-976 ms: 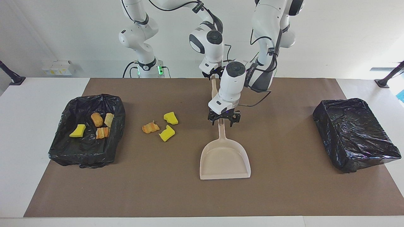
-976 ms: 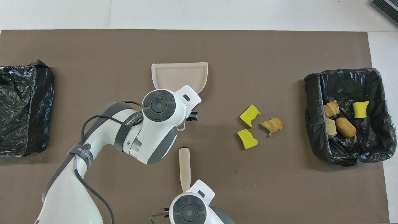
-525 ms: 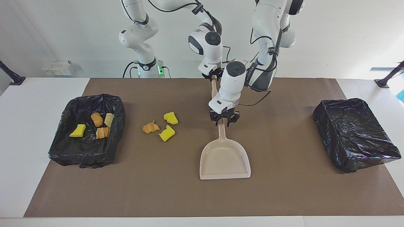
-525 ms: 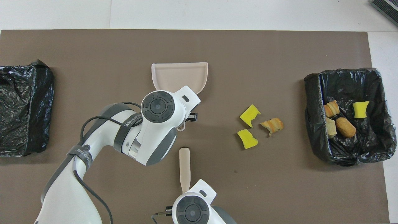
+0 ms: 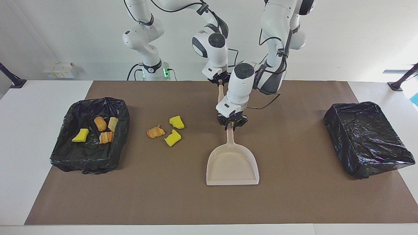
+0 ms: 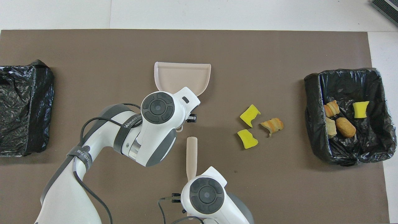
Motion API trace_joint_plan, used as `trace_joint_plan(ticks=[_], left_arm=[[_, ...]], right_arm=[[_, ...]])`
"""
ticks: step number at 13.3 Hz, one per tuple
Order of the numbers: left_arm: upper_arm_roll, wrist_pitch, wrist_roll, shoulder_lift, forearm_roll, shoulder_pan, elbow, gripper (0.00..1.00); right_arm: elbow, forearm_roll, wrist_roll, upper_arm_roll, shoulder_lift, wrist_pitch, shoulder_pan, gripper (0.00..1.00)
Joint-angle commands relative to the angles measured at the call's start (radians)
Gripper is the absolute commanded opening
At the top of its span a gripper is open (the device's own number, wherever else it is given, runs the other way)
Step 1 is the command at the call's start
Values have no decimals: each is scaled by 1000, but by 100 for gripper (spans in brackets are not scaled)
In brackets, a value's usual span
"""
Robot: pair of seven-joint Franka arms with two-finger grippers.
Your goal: Sweep and dump trash in bin
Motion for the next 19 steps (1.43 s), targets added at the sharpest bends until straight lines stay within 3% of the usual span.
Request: trace_joint_plan(ticks=[1, 4, 5, 6, 10, 13, 14, 15, 16, 19], left_arm=[[8, 14, -3, -40, 0, -14, -55, 31], [5, 21, -1, -40, 0, -14, -55, 31], [5, 20, -3, -40, 0, -14, -55, 34], [5, 20, -1, -40, 0, -14, -55, 44], [5, 23, 0, -40, -1, -14, -59, 44], [2, 25, 2, -41, -1, -14, -59, 43], [2, 25, 0, -41, -1, -16, -59, 41], [2, 25, -6, -41, -1, -16, -59, 24], [2, 18, -10, -41, -1, -17, -59, 0], [8, 5, 37, -41, 0, -14, -52, 0]], right_arm=[[1, -20, -57, 4, -108, -128, -102, 0], [21, -101, -113, 4, -152, -243, -212, 0], [35, -159, -114, 4, -149, -289, -243, 0], [38, -231, -121, 4, -146, -315, -274, 0], [32, -435, -413, 7, -113, -349, -528, 0], [20, -526, -453, 7, -54, -351, -592, 0], [8, -526, -454, 9, -45, -342, -592, 0], [3, -523, -457, 11, -45, -342, -593, 0], [0, -516, -458, 12, -42, -343, -592, 0], [-26, -458, -467, 14, -20, -308, -589, 0]])
